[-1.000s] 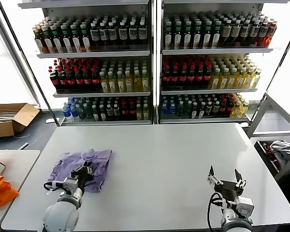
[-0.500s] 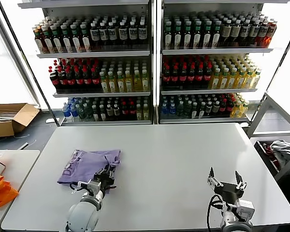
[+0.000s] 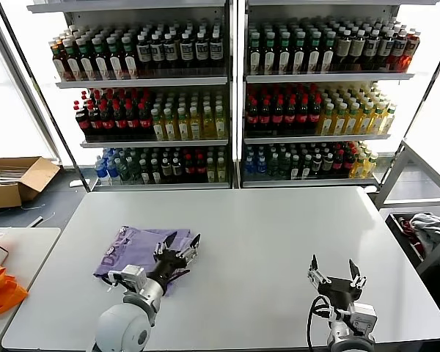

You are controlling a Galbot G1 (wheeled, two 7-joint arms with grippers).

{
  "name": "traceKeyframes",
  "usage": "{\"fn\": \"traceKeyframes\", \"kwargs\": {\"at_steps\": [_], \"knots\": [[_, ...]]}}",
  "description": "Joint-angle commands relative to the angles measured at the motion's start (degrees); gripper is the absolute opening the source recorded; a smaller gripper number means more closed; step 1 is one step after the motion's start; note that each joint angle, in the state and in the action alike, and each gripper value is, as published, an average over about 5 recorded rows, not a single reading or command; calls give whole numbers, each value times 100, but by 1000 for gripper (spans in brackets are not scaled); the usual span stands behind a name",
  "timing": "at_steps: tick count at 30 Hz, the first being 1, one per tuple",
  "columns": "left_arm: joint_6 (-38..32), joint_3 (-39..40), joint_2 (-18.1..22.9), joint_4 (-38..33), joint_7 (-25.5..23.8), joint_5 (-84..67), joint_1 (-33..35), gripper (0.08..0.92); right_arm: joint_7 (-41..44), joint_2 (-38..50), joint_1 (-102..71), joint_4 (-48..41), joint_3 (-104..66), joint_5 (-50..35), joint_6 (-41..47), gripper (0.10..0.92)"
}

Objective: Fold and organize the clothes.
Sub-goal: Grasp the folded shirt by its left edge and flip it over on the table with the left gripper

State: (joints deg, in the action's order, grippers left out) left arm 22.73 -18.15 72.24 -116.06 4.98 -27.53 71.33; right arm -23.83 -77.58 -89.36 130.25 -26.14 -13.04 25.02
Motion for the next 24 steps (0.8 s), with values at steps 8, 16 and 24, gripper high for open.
{"fn": "traceKeyframes", "kwargs": {"at_steps": [8,16,24], "knots": [[88,-1992,-1270,758,218,190,329,821,1,86,119,-49,166,-48,-6,823],[-32,-1828,-1223,1266,-86,665,460,823,-5,58,154,-76,293,-31,-9,823],[-49,-1570,-1280,1390,-444,687,309,823,-12,4,110,-75,329,24,-14,823]]}}
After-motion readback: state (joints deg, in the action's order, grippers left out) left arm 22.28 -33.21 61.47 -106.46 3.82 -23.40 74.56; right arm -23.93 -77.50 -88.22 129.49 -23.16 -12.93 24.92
